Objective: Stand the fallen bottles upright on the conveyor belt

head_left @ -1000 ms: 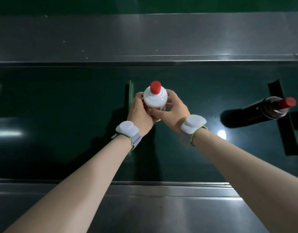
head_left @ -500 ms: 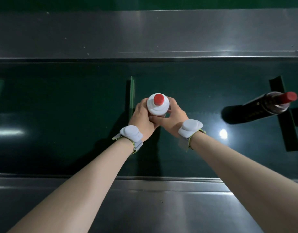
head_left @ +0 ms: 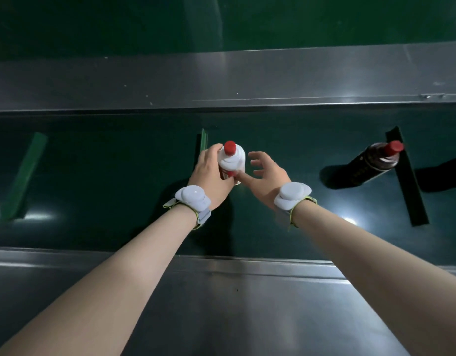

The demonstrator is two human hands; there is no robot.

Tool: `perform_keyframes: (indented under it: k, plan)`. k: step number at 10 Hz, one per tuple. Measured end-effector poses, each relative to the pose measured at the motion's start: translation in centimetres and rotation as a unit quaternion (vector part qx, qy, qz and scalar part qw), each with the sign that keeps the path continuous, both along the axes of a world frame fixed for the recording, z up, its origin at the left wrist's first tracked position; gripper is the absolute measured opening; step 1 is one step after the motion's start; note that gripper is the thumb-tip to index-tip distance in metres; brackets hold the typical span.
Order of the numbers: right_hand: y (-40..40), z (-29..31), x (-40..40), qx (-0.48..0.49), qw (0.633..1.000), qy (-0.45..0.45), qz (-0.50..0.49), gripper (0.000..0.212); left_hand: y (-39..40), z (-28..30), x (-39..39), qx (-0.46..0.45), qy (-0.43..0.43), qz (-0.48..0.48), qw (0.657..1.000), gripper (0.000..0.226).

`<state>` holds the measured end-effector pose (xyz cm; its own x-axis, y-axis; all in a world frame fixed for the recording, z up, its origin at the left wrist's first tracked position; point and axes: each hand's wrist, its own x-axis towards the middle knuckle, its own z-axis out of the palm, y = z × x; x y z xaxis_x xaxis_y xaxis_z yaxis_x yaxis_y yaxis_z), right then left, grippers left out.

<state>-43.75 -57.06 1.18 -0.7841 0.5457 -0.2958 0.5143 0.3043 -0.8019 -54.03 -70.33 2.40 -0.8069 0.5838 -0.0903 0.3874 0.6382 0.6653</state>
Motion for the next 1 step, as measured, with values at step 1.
perform_keyframes:
  k: [1]
  plan:
    - [0.48,4.29,2.78,0.031,0.999,0.0,0.008,0.07,-0.46,4.17,1.69,-0.008,0.022,0.003,1.0,0.08]
